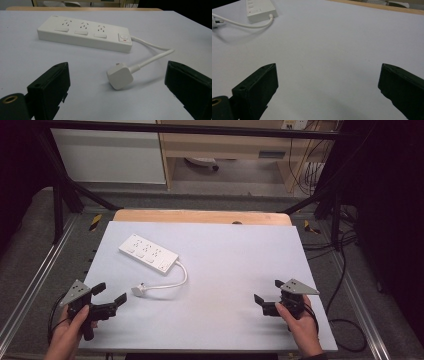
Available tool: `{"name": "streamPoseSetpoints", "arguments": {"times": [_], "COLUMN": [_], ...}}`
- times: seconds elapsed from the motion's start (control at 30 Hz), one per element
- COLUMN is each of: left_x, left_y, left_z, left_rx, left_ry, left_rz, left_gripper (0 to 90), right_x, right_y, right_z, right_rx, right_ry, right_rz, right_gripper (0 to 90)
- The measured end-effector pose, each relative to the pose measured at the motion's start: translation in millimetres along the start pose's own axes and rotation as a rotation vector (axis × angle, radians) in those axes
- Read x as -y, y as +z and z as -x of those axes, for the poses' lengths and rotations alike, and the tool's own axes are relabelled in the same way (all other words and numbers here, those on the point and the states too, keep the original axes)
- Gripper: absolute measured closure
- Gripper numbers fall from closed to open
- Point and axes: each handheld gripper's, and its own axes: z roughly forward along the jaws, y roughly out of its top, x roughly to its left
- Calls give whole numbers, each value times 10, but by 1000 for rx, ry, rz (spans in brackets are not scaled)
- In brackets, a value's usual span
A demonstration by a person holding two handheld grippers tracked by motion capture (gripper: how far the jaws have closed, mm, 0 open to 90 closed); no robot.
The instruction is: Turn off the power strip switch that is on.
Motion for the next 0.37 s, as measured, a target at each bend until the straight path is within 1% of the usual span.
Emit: {"name": "streamPoseSetpoints", "arguments": {"times": [0.13,0.2,0.3,0.37], "left_x": [37,54,88,92], "left_y": [-33,-48,-40,-32], "left_z": [44,58,83,101], "left_rx": [4,7,3,4], "left_ry": [14,11,28,35], "left_rz": [-12,-18,-30,-32], "left_gripper": [65,64,64,64], "right_x": [3,11,33,60], "right_y": [1,9,34,71], "right_z": [3,8,18,26], "right_rx": [6,18,38,66], "right_ry": [-6,-11,-10,-9], "right_rz": [-8,-20,-57,-104], "right_gripper": [33,34,39,42]}}
